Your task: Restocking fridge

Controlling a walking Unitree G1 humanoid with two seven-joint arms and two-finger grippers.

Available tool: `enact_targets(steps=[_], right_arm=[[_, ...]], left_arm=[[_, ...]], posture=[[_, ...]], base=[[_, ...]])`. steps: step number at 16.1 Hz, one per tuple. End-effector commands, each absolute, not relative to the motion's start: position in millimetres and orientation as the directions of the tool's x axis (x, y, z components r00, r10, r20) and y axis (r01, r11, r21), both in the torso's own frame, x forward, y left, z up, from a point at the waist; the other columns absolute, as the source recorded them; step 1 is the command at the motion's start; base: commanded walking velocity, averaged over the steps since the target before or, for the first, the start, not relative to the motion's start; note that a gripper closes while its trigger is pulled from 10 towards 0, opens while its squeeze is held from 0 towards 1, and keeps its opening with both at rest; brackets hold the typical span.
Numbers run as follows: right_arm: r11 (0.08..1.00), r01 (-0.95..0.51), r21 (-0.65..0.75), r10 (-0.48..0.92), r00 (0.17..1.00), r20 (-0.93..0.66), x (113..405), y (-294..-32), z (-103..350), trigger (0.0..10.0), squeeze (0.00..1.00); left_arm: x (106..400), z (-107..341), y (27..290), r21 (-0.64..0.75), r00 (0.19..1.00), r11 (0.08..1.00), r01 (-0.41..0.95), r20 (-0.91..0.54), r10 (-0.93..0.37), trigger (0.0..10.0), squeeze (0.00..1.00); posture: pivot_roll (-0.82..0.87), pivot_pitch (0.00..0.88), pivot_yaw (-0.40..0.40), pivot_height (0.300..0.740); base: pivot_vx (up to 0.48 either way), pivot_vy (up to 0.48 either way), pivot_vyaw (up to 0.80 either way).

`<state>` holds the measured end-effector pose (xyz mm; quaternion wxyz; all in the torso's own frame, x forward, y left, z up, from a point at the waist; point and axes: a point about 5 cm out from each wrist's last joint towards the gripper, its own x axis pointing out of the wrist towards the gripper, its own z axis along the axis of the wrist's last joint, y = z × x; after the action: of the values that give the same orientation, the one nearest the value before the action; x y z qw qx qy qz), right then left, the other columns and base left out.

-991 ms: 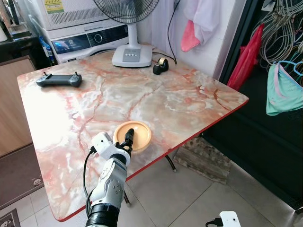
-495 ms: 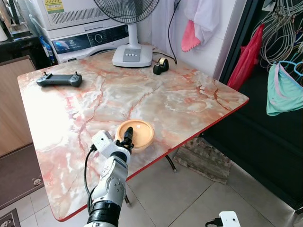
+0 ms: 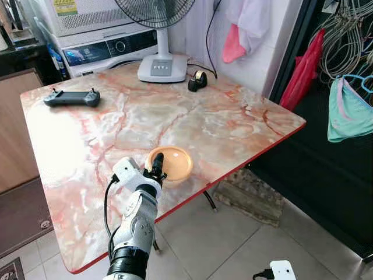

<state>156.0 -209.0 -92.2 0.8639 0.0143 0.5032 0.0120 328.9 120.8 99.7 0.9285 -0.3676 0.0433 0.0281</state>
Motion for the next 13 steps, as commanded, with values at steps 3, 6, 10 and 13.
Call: enact_targets(steps=[3, 6, 10, 13], right_arm=[[0.999, -0.013, 0.032, 0.034, 0.485, -0.874, 153.3, -209.6, -93.2, 10.0, 0.0], [0.999, -0.009, 0.037, 0.037, 0.486, -0.873, 151.7, -208.5, -93.9, 10.0, 0.0], [0.999, 0.004, 0.032, 0.026, 0.486, -0.874, 149.3, -209.8, -94.6, 10.0, 0.0], [0.999, 0.01, 0.032, 0.023, 0.489, -0.872, 148.7, -209.9, -94.8, 10.0, 0.0]], left_arm=[[329.3, 115.8, 119.8, -0.637, 1.0, 0.771, -0.022, -0.026, 0.007, 0.0, 0.0], [327.3, 132.9, 127.5, -0.643, 0.999, 0.766, 0.016, 0.041, 0.014, 0.0, 0.0], [308.3, 147.7, 148.1, -0.487, 0.994, 0.873, 0.02, 0.107, 0.037, 10.0, 0.0], [290.0, 163.5, 175.6, -0.353, 0.983, 0.936, -0.018, 0.166, 0.081, 10.0, 0.0]], posture=[[0.02, 0.0, -0.025, 0.74], [0.02, 0.0, -0.016, 0.74], [0.04, 0.0, -0.009, 0.74], [0.06, 0.0, -0.001, 0.74]], base=[[0.0, 0.0, 0.0], [0.0, 0.0, 0.0], [0.0, 0.0, 0.0], [0.0, 0.0, 0.0]])
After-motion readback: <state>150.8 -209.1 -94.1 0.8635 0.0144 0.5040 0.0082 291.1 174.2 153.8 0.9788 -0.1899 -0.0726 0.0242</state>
